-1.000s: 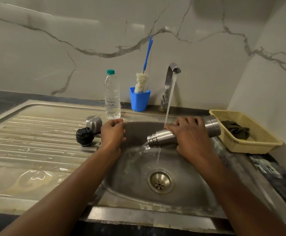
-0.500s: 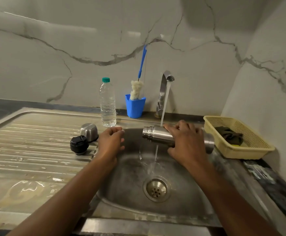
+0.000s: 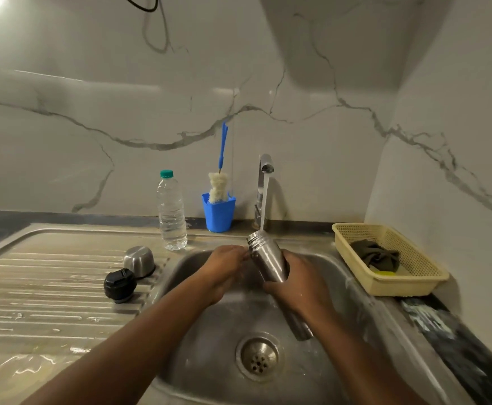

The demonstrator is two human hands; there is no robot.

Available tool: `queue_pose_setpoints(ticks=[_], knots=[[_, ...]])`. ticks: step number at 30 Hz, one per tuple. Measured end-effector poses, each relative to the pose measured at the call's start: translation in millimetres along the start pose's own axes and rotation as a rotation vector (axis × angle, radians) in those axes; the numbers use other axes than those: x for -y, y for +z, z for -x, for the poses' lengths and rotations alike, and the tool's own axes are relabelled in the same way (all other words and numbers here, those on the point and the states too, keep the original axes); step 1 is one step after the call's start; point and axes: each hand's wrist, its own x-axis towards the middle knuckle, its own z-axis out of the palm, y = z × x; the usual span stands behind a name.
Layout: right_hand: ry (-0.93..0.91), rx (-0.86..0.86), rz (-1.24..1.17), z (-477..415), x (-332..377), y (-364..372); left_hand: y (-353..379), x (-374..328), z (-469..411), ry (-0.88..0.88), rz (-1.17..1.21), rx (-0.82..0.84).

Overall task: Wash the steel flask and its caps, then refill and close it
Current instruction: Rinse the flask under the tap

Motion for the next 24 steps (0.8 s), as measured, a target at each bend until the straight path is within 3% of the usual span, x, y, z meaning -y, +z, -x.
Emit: queue_pose_setpoints(ticks=[12, 19, 24], knots=[[-0.102, -0.015, 0.097, -2.7, -0.6, -2.7, 32.8, -15.0, -9.4, -0.062, 0.123, 0.018], [-0.1, -0.014, 0.054, -6.7, -6.7, 5.0, 15.3, -12.6, -14.6, 0.007, 0.384, -0.2], [0.116, 0.035, -0.25, -13.4, -15.4, 14.4, -8.5, -20.2, -14.5, 0.03, 0.488, -0.394]])
